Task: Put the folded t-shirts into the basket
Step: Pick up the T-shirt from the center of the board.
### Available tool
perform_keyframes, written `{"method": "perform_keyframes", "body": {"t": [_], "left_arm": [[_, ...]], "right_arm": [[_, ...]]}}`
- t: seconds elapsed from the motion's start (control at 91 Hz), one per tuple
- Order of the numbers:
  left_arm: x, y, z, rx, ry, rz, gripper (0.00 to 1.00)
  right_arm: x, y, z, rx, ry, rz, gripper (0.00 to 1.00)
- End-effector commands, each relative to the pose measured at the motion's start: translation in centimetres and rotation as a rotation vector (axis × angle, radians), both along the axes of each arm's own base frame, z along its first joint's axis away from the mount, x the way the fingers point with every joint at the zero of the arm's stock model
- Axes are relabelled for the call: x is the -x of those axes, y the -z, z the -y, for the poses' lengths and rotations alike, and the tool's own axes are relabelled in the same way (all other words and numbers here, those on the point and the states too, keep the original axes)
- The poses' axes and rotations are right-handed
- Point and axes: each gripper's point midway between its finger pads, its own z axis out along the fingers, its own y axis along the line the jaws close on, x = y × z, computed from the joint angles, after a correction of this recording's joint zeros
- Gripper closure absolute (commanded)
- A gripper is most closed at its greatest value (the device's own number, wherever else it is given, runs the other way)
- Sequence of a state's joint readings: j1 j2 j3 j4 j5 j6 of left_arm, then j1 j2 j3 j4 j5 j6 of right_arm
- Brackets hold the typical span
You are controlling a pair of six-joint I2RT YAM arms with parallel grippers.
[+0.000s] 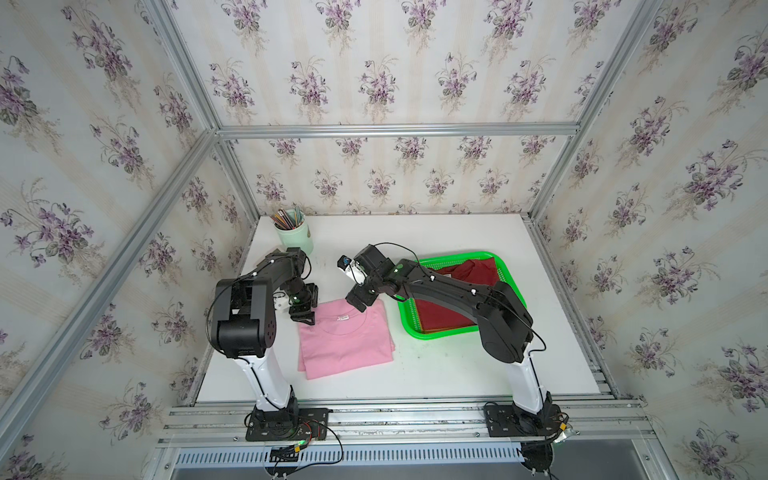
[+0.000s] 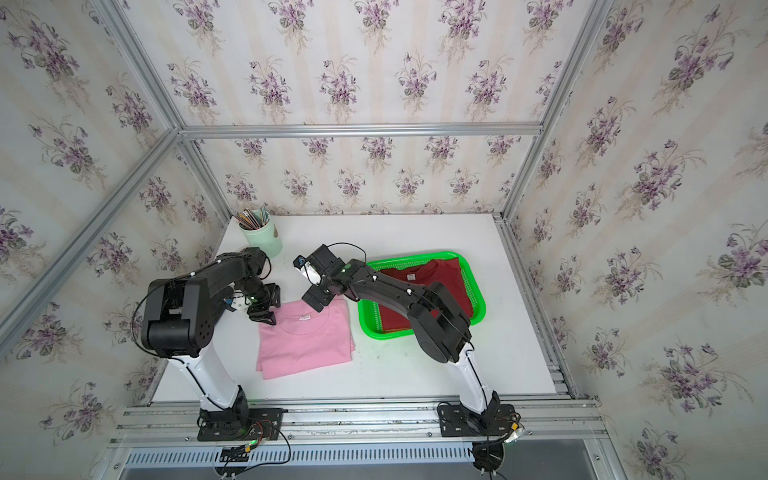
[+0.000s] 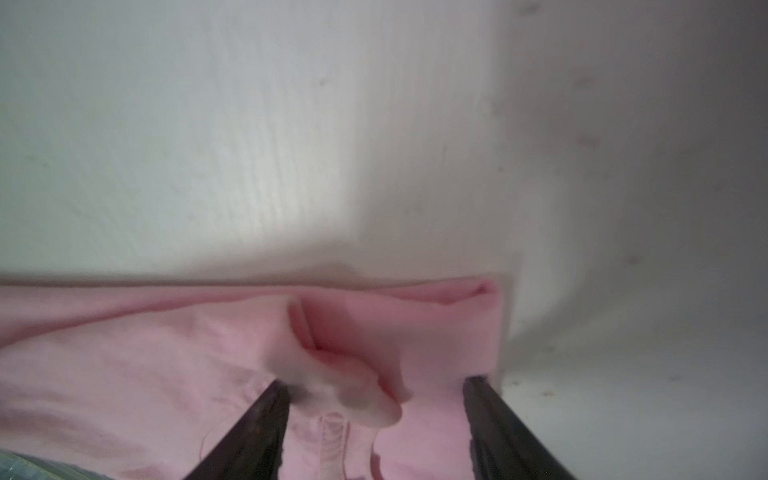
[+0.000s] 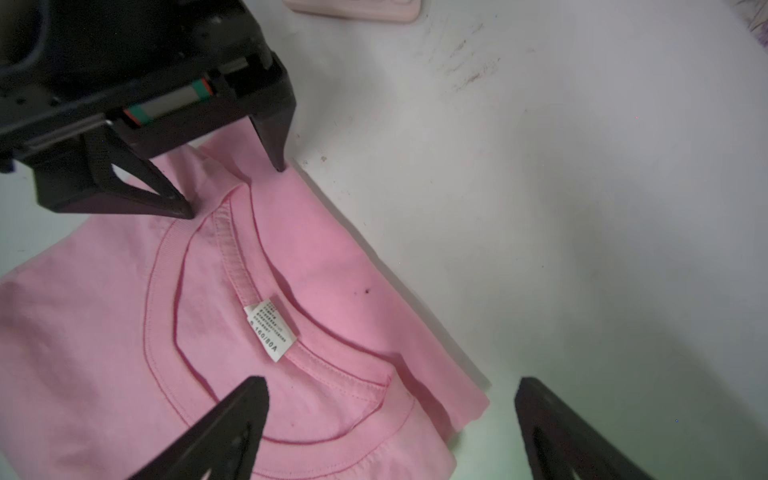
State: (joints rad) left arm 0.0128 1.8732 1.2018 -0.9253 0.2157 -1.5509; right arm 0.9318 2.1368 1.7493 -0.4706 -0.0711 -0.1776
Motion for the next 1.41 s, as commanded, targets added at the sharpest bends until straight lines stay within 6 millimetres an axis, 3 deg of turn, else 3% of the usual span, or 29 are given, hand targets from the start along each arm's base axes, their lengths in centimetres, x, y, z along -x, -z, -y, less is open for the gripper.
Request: {"method": "perform_keyframes", "body": {"t": [0.0,0.099,0.187,0.385,0.549,0.692,0.857,1.011,1.22,1.308,1.396], "left_arm": [[1.1,0.6,-0.4,-0.031,-0.017,-0.064,0.39],[1.5,1.0,-0.8,-0.049,-0.013,-0.095,0.59],[1.7,0.9,-1.6,-0.1,0.011,-0.094,0.6],[-0.2,-0.8,-2.2,-0.128,0.078,-0.006,0.28],[-1.5,-2.4,-2.6,-0.147,0.088,0.045,0.13],[-2.4,-2.1,-2.3,-0.131,0.078,0.073,0.06],[-1.8,0.0,-1.2,-0.068,0.066,0.009,0.06],[-0.7,1.3,-0.3,-0.015,0.06,-0.054,0.29],[0.3,0.9,-0.6,-0.029,0.066,-0.056,0.68],[-0.4,0.5,-0.6,-0.024,0.119,-0.008,0.76],[-1.3,0.0,-0.8,-0.026,0.198,0.029,0.85]], "right_arm": [[1.3,1.5,0.6,0.031,-0.008,-0.101,0.03],[1.1,2.2,0.8,0.038,-0.003,-0.124,0.03],[0.9,2.6,1.0,0.048,0.005,-0.139,0.03],[1.0,1.8,0.9,0.037,-0.003,-0.141,0.04],[1.0,0.7,0.8,0.019,-0.008,-0.133,0.04],[0.9,0.7,0.8,0.024,-0.009,-0.123,0.04],[0.8,1.6,0.9,0.045,-0.01,-0.13,0.04],[1.0,3.2,1.2,0.092,-0.042,-0.141,0.04],[0.9,4.9,1.8,0.154,-0.103,-0.158,0.03],[0.8,5.4,2.4,0.147,-0.119,-0.202,0.03],[2.5,5.5,2.9,0.137,-0.203,-0.289,0.01]]}}
